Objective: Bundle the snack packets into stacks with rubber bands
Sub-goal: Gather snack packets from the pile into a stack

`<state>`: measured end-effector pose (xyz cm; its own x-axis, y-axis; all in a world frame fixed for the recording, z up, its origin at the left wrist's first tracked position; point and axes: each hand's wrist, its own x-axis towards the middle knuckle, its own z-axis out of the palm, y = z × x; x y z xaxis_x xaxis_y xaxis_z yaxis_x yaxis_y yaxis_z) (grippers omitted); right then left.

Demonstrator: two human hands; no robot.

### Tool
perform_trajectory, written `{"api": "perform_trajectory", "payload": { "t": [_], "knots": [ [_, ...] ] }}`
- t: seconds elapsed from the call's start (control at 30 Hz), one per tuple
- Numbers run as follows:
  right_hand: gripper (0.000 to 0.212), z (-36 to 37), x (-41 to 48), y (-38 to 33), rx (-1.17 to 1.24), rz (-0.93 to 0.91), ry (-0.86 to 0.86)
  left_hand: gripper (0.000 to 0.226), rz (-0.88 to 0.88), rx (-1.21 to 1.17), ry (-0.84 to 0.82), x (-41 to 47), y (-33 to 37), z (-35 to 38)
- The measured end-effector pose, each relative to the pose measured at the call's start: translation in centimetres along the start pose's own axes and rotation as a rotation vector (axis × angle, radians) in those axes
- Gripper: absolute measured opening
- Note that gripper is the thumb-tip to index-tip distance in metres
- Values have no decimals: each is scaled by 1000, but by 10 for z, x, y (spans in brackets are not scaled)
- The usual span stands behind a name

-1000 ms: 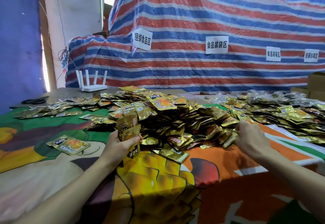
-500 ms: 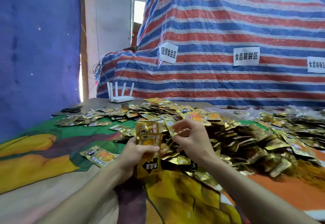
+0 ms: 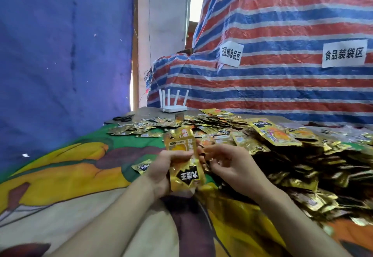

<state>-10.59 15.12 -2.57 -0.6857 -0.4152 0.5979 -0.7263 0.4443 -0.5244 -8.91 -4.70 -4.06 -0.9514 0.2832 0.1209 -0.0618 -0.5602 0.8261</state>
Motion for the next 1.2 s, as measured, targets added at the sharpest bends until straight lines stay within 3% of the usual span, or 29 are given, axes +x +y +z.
{"api": "perform_trajectory", "payload": {
  "t": [0.13, 0.27, 0.43, 0.57, 0.63, 0.77, 0.9, 1.0, 1.1, 1.2],
  "knots": [
    [28, -4, -3, -2, 238, 175, -174, 30, 28, -91, -70, -1, 0, 0],
    [15, -10, -1, -2, 657, 286, -91, 34, 15, -18, -68, -4, -3, 0],
    [14, -10, 0, 5, 747, 324, 69, 37, -64, 32, -102, -5, -12, 5],
    [18, -11, -2, 1, 1056, 447, -42, 40, -69, 31, -108, -6, -12, 8],
    [16, -15, -2, -4, 1225, 437, -90, 35, -63, 11, -110, -6, -11, 7],
    [24, -24, -4, -10, 1552, 346, -14, 35, -81, 26, -113, -6, -10, 4],
    [41, -17, -1, -9, 1406, 339, -60, 33, -64, 50, -86, -3, -13, 4],
    [44, -12, 0, -7, 1217, 340, 21, 27, -22, 8, -2, 0, -12, 4],
    [47, -4, -3, -3, 1008, 342, 107, 30, 108, -120, 144, 5, -9, 2],
    [58, 12, -6, -6, 846, 367, 64, 26, 224, -188, 265, 9, -7, 0]
  ]
}}
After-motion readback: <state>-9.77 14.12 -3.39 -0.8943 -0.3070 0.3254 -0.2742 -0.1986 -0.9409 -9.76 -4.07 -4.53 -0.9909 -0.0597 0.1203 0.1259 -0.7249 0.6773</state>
